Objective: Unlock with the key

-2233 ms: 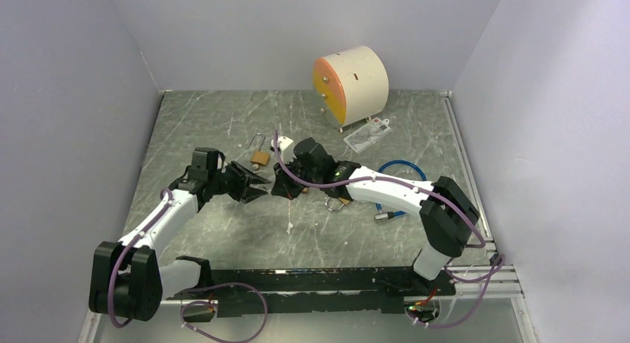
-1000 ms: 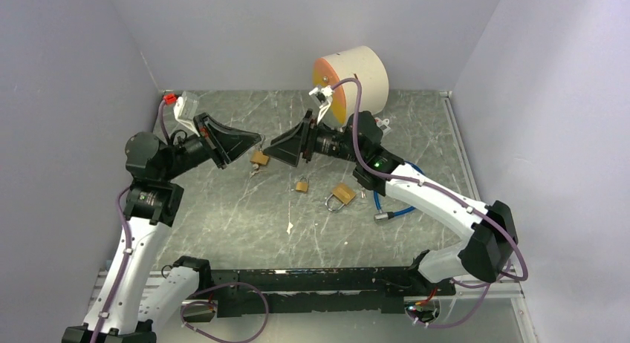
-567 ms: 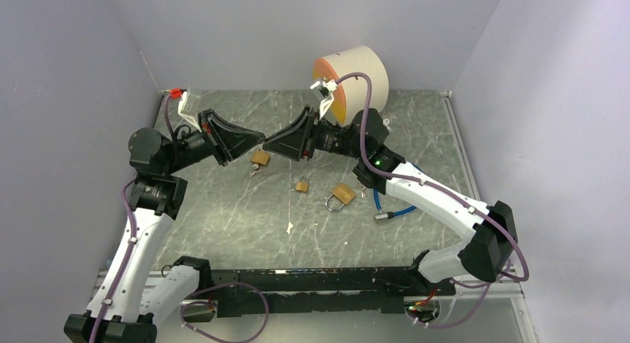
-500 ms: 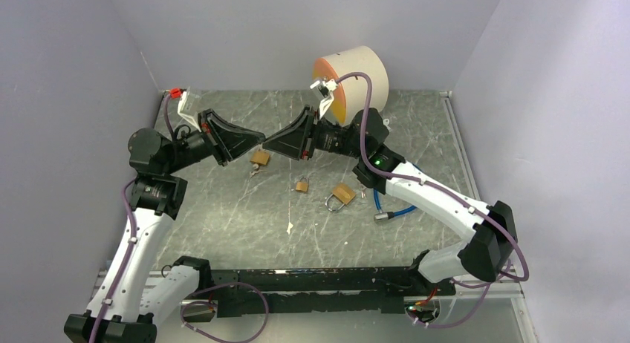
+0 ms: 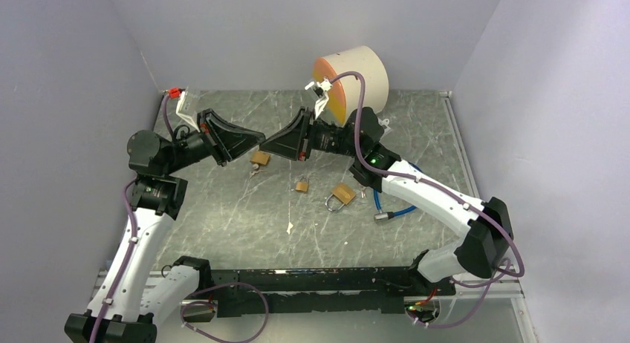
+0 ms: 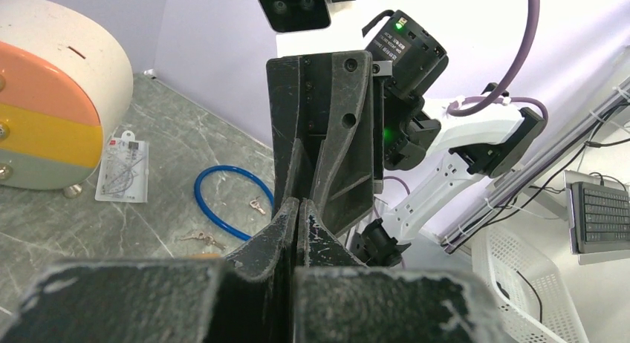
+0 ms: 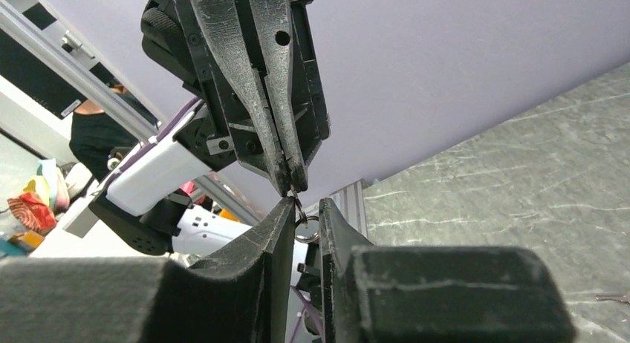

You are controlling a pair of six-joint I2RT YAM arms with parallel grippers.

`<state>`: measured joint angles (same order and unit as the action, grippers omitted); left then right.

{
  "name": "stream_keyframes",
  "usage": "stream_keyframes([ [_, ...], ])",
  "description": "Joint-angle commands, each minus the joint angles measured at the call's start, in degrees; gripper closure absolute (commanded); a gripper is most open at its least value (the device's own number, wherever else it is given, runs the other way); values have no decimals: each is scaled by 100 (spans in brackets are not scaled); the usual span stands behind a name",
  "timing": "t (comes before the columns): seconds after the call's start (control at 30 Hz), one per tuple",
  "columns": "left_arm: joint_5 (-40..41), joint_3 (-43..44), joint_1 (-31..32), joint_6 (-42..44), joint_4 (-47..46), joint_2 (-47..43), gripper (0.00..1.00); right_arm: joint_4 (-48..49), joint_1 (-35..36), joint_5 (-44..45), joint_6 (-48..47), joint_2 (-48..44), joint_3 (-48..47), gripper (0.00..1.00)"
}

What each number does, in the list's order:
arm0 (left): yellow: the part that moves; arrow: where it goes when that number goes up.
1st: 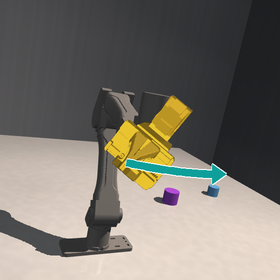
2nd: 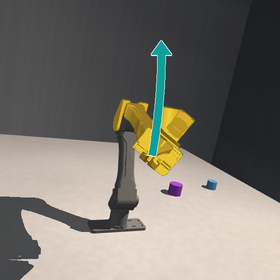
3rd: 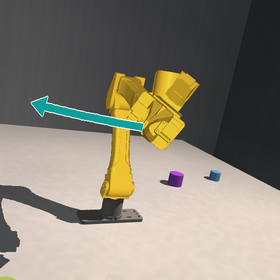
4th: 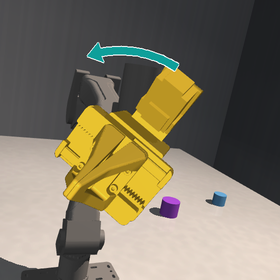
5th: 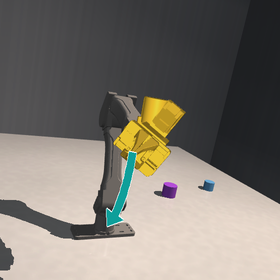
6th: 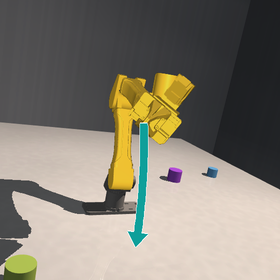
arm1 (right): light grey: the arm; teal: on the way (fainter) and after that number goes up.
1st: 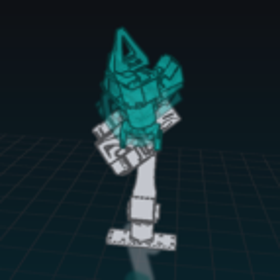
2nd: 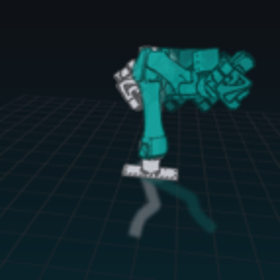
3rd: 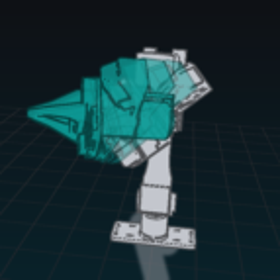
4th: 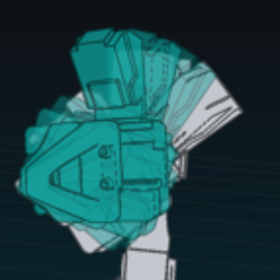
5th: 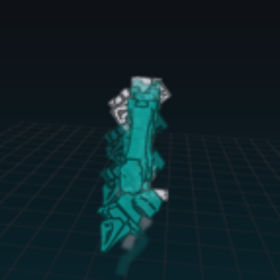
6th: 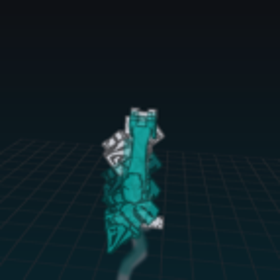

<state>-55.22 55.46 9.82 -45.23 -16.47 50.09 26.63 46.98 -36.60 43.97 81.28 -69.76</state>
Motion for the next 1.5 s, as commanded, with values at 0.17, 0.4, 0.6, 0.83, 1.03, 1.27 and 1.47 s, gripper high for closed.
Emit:
stream_keyframes([
  [0.17,-57,-87,-7,-190,-366,-55,97,360,17,-109,37,-21,-242,100],
  [0.4,938,156,-7,-199,776,-168,40,460,-8,180,17,-180,92,100],
  [0.6,2509,675,-7,209,2515,-384,14,379,-86,338,-66,-394,449,100],
  [0.83,4548,1213,-7,411,4686,-296,9,347,-230,485,-122,-760,1021,100],
  [1.03,5048,1220,-11,418,5557,86,12,691,-271,184,-153,-1075,1456,100],
  [1.27,4019,928,31,565,5601,910,12,209,-335,582,-361,-1421,1773,100],
  [1.47,4594,856,1012,514,5446,1859,6,-1513,-965,2006,-453,-2107,2442,100],
])
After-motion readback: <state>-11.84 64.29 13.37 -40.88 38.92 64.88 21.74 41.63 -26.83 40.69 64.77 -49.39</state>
